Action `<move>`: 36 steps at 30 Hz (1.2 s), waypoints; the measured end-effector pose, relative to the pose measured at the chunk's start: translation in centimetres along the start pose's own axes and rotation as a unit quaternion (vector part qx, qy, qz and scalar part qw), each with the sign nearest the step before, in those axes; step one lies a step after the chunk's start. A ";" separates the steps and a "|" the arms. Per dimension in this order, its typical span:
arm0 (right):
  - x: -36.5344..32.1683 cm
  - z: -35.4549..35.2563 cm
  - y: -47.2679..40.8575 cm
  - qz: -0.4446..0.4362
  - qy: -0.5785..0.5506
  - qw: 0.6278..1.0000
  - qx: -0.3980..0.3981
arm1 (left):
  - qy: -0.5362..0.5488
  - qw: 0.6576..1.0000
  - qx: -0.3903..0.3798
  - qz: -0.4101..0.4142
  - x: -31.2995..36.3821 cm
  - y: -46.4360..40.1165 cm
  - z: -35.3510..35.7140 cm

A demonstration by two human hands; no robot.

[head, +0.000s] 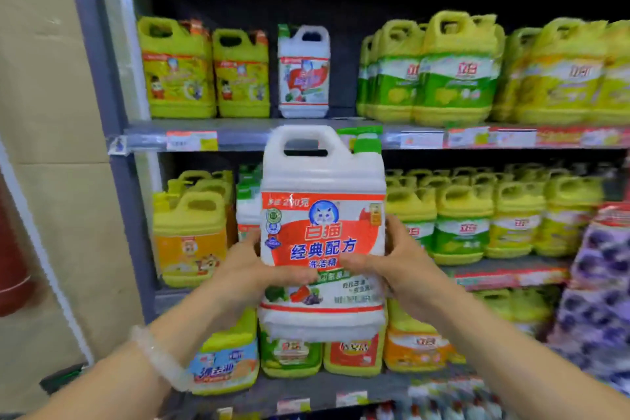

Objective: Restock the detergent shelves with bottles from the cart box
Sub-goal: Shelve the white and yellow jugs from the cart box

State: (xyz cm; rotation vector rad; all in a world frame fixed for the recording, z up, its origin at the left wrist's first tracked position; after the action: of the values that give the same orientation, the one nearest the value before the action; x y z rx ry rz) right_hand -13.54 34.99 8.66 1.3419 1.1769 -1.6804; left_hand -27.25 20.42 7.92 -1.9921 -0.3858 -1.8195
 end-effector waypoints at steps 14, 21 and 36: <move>-16.3 -6.8 -16.2 -0.117 0.032 0.992 -0.020 | -0.042 0.987 0.022 0.151 17.6 -15.7 -1.2; -17.8 -9.1 -28.2 -0.148 0.082 0.986 -0.004 | -0.114 0.979 0.043 0.162 20.2 -25.5 -6.0; -13.1 -13.1 -39.8 -0.086 0.116 0.987 -0.064 | -0.186 0.981 0.045 0.030 17.5 -35.2 -10.7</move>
State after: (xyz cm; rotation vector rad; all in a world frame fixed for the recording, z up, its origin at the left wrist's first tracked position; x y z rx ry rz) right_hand -41.60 61.29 29.94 1.4179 1.5475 -1.5636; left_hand -51.20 44.90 29.94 -2.2520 -0.5011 -1.3633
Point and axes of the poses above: each hand's wrist, its own y-axis away from the middle knuckle, its own z-axis out of the palm, x = y × z, the point moved 2 cm from there along -y, towards the middle knuckle, and after that the axes turned 10 degrees about -x, right-handed, at the moved point
